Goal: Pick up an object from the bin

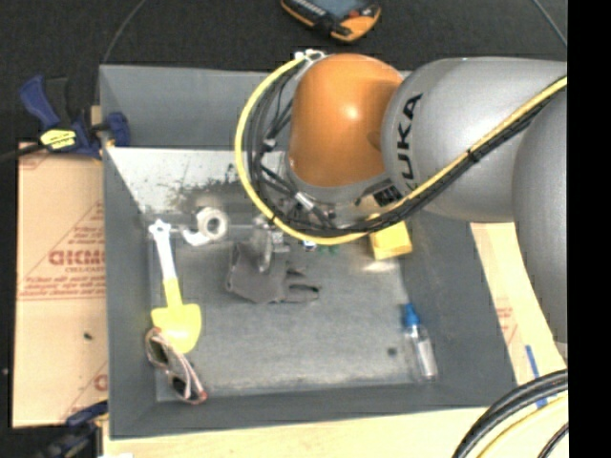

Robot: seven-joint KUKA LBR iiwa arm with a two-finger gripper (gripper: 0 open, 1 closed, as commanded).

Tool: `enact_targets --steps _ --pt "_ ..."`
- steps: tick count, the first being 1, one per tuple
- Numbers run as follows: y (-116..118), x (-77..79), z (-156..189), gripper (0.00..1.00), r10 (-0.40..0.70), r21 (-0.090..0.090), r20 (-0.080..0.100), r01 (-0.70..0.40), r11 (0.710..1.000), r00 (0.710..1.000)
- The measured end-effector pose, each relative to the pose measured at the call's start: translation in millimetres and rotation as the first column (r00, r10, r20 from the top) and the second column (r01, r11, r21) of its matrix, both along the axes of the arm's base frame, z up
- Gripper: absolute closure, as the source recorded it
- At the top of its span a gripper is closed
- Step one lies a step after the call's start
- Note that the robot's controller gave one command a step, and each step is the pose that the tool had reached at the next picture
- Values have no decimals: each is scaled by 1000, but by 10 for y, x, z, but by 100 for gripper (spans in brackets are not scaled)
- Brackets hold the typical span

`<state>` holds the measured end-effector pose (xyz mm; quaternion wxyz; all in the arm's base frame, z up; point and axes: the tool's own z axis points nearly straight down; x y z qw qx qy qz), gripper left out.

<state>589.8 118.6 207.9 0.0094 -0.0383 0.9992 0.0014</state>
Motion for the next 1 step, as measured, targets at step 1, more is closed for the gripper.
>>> enact_targets --steps 1 --pt "-3 7 -39 100 8 0 -1 -8 1000 1000"
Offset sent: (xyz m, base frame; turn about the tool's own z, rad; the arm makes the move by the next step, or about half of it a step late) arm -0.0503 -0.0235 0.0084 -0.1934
